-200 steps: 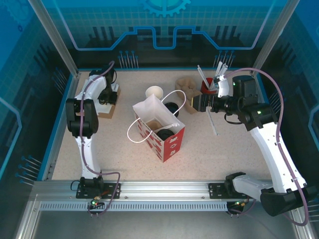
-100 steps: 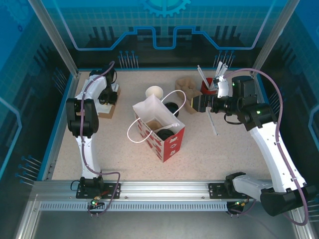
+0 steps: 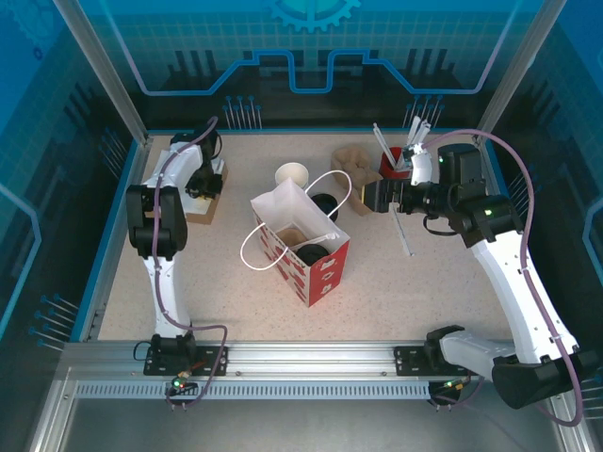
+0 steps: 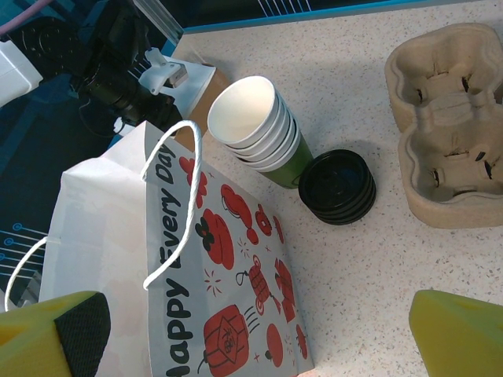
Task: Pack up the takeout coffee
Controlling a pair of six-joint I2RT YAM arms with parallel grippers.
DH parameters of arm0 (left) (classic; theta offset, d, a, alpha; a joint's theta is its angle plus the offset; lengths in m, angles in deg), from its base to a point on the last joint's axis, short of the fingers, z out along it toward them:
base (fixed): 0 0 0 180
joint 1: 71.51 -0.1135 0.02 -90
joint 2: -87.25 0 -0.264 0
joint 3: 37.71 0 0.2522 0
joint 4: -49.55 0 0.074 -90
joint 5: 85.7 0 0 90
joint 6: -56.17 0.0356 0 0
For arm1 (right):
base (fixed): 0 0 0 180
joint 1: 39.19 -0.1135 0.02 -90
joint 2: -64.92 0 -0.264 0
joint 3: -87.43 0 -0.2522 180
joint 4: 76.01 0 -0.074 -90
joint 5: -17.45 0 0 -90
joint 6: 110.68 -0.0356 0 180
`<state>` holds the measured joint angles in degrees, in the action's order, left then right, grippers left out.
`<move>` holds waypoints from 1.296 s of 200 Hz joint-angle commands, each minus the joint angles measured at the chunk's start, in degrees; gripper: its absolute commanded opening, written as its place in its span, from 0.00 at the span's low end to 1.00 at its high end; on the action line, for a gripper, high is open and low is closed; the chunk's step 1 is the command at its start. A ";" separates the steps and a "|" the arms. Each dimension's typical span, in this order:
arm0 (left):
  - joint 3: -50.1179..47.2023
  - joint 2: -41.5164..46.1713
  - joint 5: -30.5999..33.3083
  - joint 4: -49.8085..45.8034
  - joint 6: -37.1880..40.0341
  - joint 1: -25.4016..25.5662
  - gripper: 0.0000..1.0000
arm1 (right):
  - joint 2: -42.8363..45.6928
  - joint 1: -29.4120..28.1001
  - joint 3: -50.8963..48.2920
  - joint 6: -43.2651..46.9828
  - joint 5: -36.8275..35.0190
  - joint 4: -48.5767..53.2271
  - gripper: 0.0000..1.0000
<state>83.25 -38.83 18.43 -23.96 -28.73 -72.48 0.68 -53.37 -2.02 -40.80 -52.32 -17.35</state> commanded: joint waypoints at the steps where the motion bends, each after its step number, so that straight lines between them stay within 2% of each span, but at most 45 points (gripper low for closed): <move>1: -0.24 -2.07 1.68 -0.63 1.22 -0.74 0.12 | 0.44 0.97 -0.37 0.17 1.04 -0.87 1.00; 43: 0.36 -0.39 1.65 -0.97 1.14 -0.78 0.01 | 0.45 0.98 -0.24 0.17 1.06 -0.96 1.00; 127: -0.33 10.43 1.63 -0.70 -0.07 -2.61 0.00 | 0.88 0.98 -0.26 0.25 1.38 -1.20 1.00; 189: -6.84 20.33 -1.38 1.16 -2.29 -2.90 0.00 | 1.01 0.99 -0.56 0.75 1.93 -2.14 1.00; 226: -17.11 27.38 -6.64 4.71 -4.83 -2.89 0.00 | 1.32 0.97 -1.38 0.31 1.94 -2.45 1.00; 259: -22.16 31.22 -9.57 4.82 -4.46 -2.89 0.00 | 1.24 0.92 -1.45 0.36 2.05 -2.35 1.00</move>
<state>63.84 -11.01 12.83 -20.35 -32.40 -75.21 1.07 -53.37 -2.87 -40.62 -51.21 -18.31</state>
